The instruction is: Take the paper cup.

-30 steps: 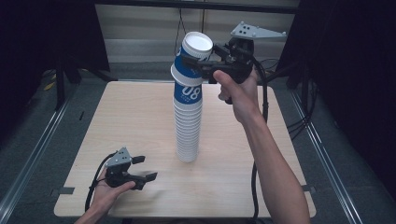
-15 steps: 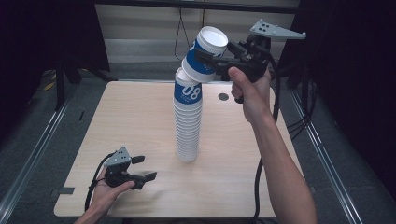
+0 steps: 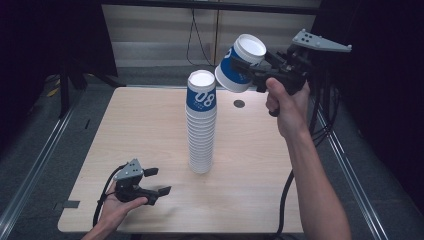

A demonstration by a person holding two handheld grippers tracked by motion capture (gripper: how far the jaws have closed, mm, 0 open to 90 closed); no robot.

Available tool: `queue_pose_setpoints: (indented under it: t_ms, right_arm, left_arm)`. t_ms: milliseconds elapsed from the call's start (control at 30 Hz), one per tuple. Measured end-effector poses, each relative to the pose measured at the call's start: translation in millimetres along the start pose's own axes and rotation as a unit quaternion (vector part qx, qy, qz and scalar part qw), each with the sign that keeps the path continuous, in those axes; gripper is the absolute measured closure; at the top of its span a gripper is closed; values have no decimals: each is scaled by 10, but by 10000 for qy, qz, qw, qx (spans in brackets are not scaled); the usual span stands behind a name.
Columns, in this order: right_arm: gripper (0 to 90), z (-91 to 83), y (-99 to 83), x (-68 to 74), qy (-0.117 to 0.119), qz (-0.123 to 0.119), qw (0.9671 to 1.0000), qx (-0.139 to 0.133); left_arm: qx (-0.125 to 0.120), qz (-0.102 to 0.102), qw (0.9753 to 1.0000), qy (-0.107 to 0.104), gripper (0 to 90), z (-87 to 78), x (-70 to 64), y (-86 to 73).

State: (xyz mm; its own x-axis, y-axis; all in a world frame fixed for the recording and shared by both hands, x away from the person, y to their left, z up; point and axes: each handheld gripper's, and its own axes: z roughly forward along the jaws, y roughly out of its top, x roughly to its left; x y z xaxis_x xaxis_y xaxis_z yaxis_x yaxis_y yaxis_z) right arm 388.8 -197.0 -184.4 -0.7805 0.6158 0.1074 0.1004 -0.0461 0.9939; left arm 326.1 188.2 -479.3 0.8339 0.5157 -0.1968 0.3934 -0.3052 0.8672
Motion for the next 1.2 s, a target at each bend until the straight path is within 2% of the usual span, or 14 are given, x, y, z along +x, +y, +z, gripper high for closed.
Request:
queue_pose_setpoints:
  t_ms: [67, 167, 333, 433, 500, 567, 600, 667, 700, 800, 1033, 1067, 1100, 1200]
  right_arm:
    - [271, -63, -34, -17, -68, -15, 10000, 32]
    - [270, -140, -119, -40, -36, 44, 10000, 33]
    - [270, -226, -315, -81, -114, 121, 9997, 151]
    - [271, -311, -500, -128, -154, 195, 9995, 198]
    - [270, -322, -541, -136, -180, 230, 9993, 229]
    - [270, -340, -655, -150, -213, 248, 9988, 353]
    - [269, -353, -782, -143, -195, 278, 9984, 458]
    - [269, -354, -825, -135, -181, 286, 9983, 485]
    - [269, -348, -938, -106, -107, 343, 9977, 574]
    - [269, -338, -1005, -78, -100, 330, 9973, 646]
    - [268, -291, -1233, 2, 97, 302, 9955, 890]
    - [268, -296, -1275, 6, 83, 299, 9955, 895]
    - [268, -296, -1388, -6, 144, 422, 9947, 926]
    - [268, -288, -1485, -2, 113, 425, 9936, 1036]
  left_arm:
    - [-28, -1, 10000, 13, 162, 4, -8, 8]
    - [-145, -84, 9999, 15, 162, -6, -17, 21]
    - [-230, -123, 9996, -111, 158, -4, -49, 37]
    - [-199, -74, 9997, -112, 158, -8, -63, 46]
    - [-231, -101, 9996, -136, 158, -6, -68, 49]
    - [-240, -118, 9995, -149, 159, -5, -72, 56]
    - [-274, -119, 9994, -174, 158, -9, -70, 61]
    - [-384, -160, 9990, -188, 158, -18, -69, 70]
    - [-429, -207, 9987, -199, 158, -22, -67, 86]
    - [-429, -229, 9986, -186, 158, -12, -69, 102]
    - [-363, -129, 9992, -90, 169, 27, -67, 207]
    - [-416, -124, 9990, -104, 176, 35, -63, 223]
    - [-404, -127, 9990, -153, 176, 53, -65, 269]
    - [-399, -93, 9990, -185, 176, 85, -73, 315]
